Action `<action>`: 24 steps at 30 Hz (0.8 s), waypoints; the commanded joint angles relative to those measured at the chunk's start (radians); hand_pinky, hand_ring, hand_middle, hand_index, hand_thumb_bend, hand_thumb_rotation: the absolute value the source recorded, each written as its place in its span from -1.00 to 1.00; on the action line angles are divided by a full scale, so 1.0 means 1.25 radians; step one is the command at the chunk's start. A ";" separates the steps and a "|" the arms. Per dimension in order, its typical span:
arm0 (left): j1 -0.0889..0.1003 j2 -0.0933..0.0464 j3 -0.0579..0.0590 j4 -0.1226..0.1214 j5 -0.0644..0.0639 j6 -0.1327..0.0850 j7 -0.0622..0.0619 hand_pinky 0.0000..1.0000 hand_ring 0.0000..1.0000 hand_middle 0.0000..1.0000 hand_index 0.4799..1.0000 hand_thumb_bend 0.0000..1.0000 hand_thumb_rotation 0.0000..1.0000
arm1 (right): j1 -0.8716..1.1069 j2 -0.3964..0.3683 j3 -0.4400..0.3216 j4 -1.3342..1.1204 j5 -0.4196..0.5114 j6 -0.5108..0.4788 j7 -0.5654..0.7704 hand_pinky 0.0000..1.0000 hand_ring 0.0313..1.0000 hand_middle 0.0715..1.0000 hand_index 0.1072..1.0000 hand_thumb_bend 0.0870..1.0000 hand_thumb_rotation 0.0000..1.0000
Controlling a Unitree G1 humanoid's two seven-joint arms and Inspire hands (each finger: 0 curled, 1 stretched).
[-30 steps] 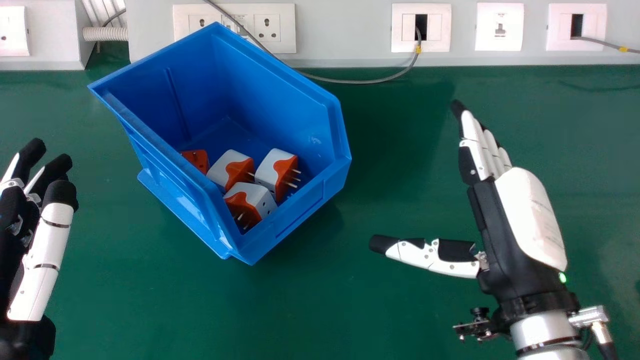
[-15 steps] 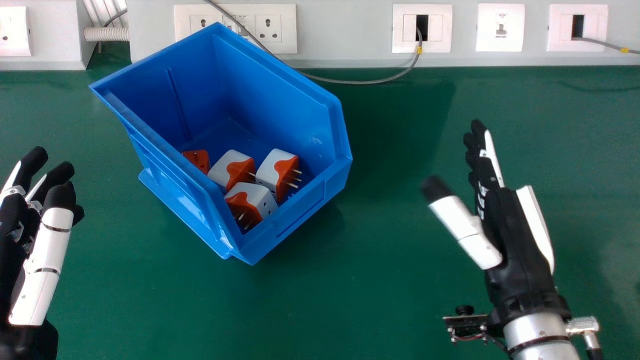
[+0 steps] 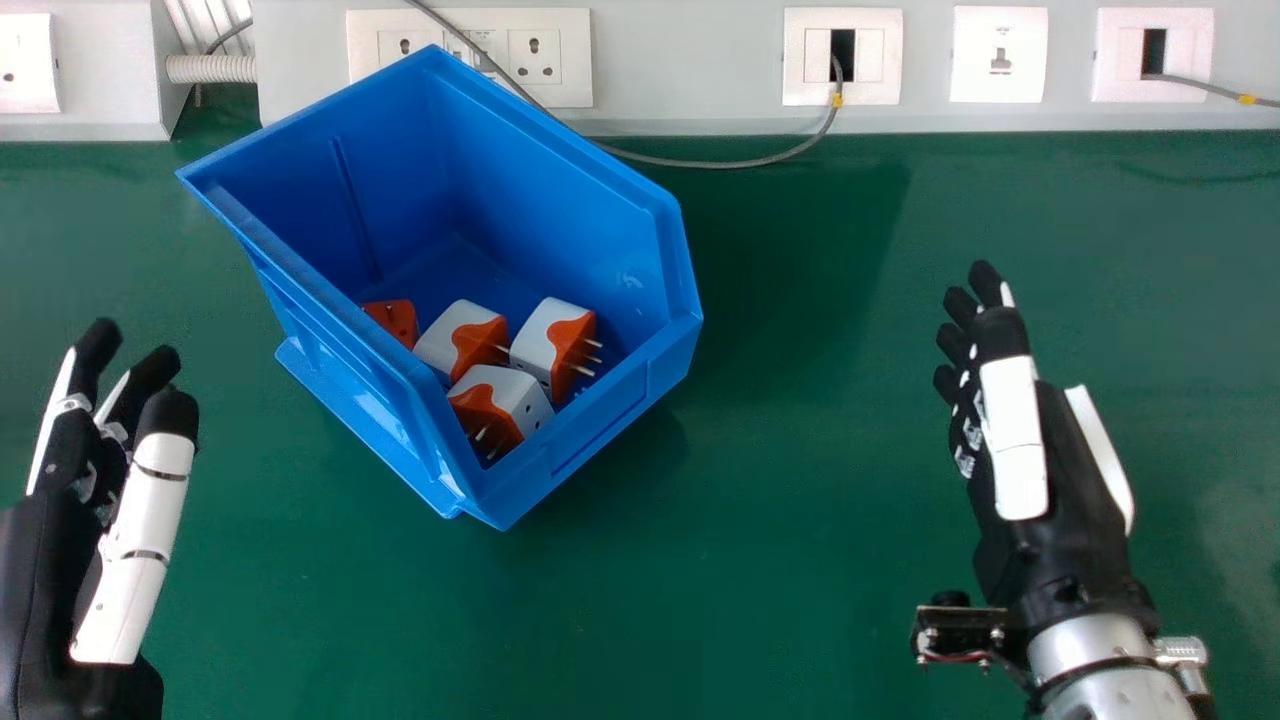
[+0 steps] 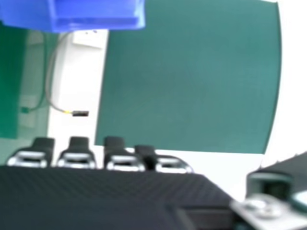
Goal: Pick all objects and put in blue box
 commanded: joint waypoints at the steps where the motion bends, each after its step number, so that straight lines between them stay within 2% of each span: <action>1: 0.000 -0.002 -0.006 -0.030 0.003 -0.002 0.007 0.89 0.89 0.84 0.84 -0.03 0.44 | -0.015 0.005 -0.009 -0.002 0.014 -0.010 0.005 1.00 1.00 1.00 1.00 0.52 1.00; 4: -0.004 -0.005 -0.015 -0.030 0.004 0.000 0.012 0.91 0.90 0.85 0.83 -0.04 0.48 | -0.016 0.006 -0.013 0.004 0.020 -0.017 0.009 1.00 1.00 1.00 1.00 0.50 1.00; 6: -0.011 -0.007 -0.020 -0.023 0.003 -0.005 0.015 0.92 0.91 0.85 0.83 -0.05 0.51 | -0.016 0.008 -0.014 0.007 0.022 -0.020 0.012 1.00 1.00 1.00 1.00 0.48 1.00; 11: -0.020 -0.022 -0.035 0.010 0.000 -0.035 0.014 0.94 0.91 0.84 0.80 -0.06 0.56 | -0.032 0.011 -0.023 0.025 0.028 -0.026 0.022 1.00 1.00 1.00 1.00 0.44 1.00; 14: -0.030 -0.029 -0.037 0.044 0.000 -0.055 0.012 0.95 0.92 0.85 0.80 -0.06 0.58 | -0.039 0.011 -0.027 0.031 0.030 -0.029 0.027 1.00 1.00 1.00 1.00 0.41 1.00; 17: -0.050 -0.026 -0.033 0.080 0.004 -0.069 0.013 0.96 0.93 0.87 0.82 -0.06 0.61 | -0.043 0.009 -0.031 0.043 0.031 -0.039 0.035 1.00 1.00 1.00 1.00 0.36 1.00; 18: -0.059 -0.022 -0.029 0.096 0.003 -0.073 0.011 0.96 0.93 0.87 0.83 -0.05 0.62 | -0.046 0.008 -0.032 0.048 0.029 -0.045 0.037 1.00 1.00 1.00 1.00 0.36 1.00; 20: -0.069 -0.014 -0.023 0.114 0.002 -0.079 0.008 0.95 0.92 0.87 0.84 -0.03 0.64 | -0.049 0.008 -0.032 0.054 0.025 -0.053 0.038 1.00 1.00 1.00 1.00 0.37 1.00; 22: -0.076 -0.005 -0.015 0.130 -0.001 -0.084 0.001 0.93 0.92 0.87 0.85 0.00 0.67 | -0.050 0.009 -0.029 0.055 0.017 -0.062 0.035 1.00 1.00 1.00 1.00 0.36 1.00; 24: -0.082 0.007 -0.003 0.148 -0.010 -0.094 -0.010 0.92 0.92 0.87 0.84 0.01 0.68 | -0.050 0.010 -0.025 0.060 0.008 -0.076 0.032 1.00 1.00 1.00 1.00 0.34 1.00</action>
